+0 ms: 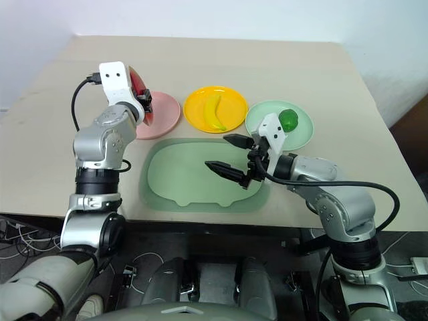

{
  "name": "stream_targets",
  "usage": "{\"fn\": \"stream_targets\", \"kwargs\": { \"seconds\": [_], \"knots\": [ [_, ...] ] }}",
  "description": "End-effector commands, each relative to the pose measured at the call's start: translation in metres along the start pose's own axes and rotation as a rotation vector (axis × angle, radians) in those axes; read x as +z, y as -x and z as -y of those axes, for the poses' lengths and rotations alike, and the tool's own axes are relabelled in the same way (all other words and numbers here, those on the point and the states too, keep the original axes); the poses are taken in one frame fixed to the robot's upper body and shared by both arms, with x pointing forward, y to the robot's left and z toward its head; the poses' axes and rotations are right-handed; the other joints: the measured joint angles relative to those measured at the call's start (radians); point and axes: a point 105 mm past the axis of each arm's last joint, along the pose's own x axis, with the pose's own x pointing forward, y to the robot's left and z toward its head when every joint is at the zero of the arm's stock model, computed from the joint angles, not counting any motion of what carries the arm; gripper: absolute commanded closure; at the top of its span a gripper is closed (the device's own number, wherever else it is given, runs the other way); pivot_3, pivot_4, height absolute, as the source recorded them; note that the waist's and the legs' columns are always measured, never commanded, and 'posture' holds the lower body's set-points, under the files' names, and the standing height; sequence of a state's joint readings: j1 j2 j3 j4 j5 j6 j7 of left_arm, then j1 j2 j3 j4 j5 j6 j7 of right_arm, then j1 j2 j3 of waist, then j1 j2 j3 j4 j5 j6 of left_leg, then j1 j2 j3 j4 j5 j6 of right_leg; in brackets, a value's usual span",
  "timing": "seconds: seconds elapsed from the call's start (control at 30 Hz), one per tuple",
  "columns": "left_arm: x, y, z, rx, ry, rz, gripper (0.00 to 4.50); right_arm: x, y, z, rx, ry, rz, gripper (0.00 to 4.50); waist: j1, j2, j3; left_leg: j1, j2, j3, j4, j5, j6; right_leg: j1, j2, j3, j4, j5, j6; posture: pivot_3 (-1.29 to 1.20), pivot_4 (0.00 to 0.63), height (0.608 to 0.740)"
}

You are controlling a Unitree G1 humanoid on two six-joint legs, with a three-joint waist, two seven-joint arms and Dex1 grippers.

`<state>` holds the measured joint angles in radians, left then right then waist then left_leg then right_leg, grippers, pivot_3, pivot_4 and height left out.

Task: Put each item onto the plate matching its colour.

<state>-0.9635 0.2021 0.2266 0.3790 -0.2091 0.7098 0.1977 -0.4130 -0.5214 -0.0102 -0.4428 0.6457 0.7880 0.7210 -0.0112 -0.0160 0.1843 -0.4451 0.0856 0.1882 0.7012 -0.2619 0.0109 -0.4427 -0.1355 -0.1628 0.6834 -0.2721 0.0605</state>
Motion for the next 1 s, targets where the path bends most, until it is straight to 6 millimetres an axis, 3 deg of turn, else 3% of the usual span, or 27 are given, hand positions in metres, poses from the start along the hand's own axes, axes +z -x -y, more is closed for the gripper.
{"fn": "stream_targets", "kwargs": {
  "seconds": [0.03,0.23,0.47,0.67,0.8,0.87,1.0],
  "knots": [
    [-0.001,-0.009,-0.012,0.027,0.059,-0.023,2.20,0.011,-0.003,0.001,-0.004,0.046,0.040,0.00,-0.001,0.000,0.000,0.000,0.000,0.000,0.000,0.000,0.000,0.000,0.000,0.000,0.000,0.000,0.000,0.00,0.150,0.695],
    [-0.014,-0.014,-0.021,0.040,0.070,-0.080,2.20,0.011,-0.004,0.002,-0.015,0.050,0.041,0.00,-0.002,-0.001,0.000,0.000,0.000,0.000,-0.001,0.000,0.000,-0.001,0.000,0.000,0.000,0.000,0.000,0.00,0.150,0.695],
    [-0.010,-0.013,-0.023,0.044,0.045,-0.050,0.04,0.010,-0.003,0.003,-0.025,0.054,0.036,0.00,-0.001,-0.001,0.000,0.000,0.000,0.000,0.000,0.000,0.000,0.000,0.000,0.000,0.000,0.000,0.000,0.00,0.150,0.695],
    [0.004,-0.004,-0.020,0.014,0.000,0.038,0.04,0.009,-0.002,0.002,-0.031,0.052,0.033,0.00,-0.002,-0.001,0.000,0.000,0.000,0.000,0.000,0.000,0.000,0.000,0.000,0.000,0.000,0.000,0.000,0.00,0.150,0.695],
    [0.019,0.014,-0.006,-0.123,-0.079,0.178,0.04,0.010,-0.002,-0.001,-0.034,0.042,0.046,0.00,-0.003,-0.001,0.000,0.000,0.000,0.001,-0.001,0.000,0.000,0.000,0.000,0.000,0.000,0.000,0.000,0.00,0.150,0.695],
    [0.015,0.029,0.002,-0.247,-0.070,0.210,0.04,0.017,-0.001,0.001,-0.066,0.033,0.112,0.00,-0.003,-0.001,0.000,0.000,0.000,0.001,-0.001,0.000,0.000,-0.001,0.000,0.000,0.000,0.000,0.000,0.00,0.150,0.695],
    [-0.002,0.051,-0.007,-0.317,-0.100,0.234,0.04,0.018,0.000,0.001,-0.105,0.020,0.169,0.00,-0.003,0.000,0.000,0.000,0.000,0.001,0.000,0.000,0.000,0.000,0.000,0.000,0.000,0.000,0.000,0.00,0.150,0.695]
  ]
}}
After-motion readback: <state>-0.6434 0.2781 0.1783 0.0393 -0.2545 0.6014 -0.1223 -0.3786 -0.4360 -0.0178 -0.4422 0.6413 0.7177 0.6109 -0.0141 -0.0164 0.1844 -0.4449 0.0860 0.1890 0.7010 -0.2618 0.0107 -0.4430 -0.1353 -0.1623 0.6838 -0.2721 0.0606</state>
